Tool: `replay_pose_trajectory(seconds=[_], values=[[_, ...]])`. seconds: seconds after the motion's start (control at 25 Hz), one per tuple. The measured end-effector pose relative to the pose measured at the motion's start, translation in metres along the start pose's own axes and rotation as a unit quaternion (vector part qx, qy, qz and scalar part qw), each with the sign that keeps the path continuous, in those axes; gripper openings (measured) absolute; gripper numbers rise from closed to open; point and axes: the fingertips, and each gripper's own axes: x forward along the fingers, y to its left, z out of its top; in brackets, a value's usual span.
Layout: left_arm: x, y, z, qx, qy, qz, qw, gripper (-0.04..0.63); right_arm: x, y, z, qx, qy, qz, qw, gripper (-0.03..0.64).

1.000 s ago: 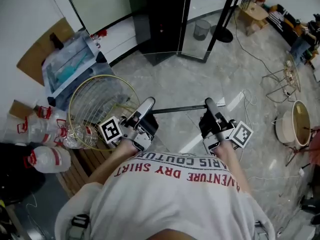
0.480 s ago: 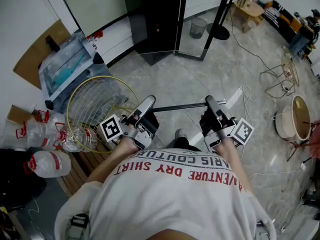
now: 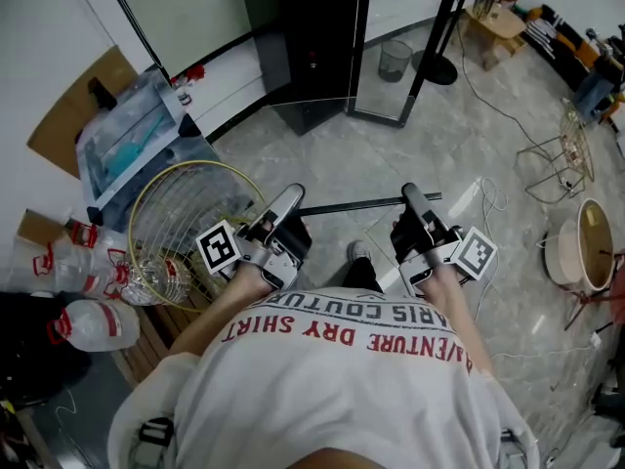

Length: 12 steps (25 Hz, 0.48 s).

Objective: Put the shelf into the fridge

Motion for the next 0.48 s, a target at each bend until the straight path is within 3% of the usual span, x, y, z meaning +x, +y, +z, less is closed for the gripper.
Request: replay_pose_trajectory(seconds=[0.48], values=[[0.113, 0.035, 0.041, 0.005, -0.035, 0.03, 0.9989, 0.048, 0.074, -0.054, 0.104, 0.033, 0.031, 0.003, 0.999, 0.043]])
